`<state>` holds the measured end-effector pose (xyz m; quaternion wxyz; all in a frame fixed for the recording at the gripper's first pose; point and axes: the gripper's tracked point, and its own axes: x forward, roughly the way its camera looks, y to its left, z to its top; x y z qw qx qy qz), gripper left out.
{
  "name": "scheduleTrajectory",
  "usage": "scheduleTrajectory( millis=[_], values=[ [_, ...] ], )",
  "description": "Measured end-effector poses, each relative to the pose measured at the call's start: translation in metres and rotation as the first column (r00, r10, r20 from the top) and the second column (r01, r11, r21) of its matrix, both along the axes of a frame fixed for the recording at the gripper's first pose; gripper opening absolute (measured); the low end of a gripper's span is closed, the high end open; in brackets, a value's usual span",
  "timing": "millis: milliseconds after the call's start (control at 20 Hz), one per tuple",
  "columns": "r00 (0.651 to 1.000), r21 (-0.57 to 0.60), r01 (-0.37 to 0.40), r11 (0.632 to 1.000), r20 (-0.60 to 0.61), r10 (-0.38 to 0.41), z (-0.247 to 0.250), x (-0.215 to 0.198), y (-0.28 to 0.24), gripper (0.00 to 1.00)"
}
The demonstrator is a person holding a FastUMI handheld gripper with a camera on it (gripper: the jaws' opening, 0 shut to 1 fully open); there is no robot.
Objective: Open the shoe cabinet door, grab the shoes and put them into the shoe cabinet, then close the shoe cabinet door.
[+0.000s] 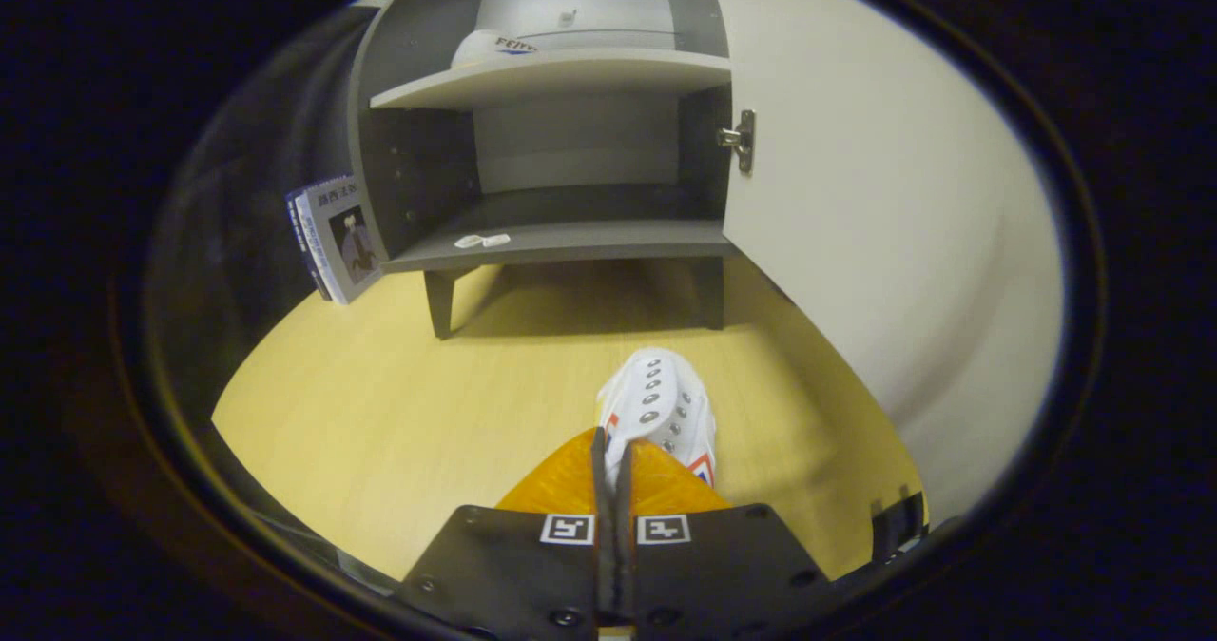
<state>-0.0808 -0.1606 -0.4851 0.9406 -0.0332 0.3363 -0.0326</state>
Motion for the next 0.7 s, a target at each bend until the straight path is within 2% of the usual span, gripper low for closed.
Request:
scheduleTrajectory(
  millis=[300,700],
  values=[
    [0.992,0.008,0.005,1.0,0.122,-0.006,0.081,0.024,0.024,0.02],
    [0.956,-0.018,0.043,0.999,0.292,-0.036,0.192,0.057,0.042,0.02]
  ],
)
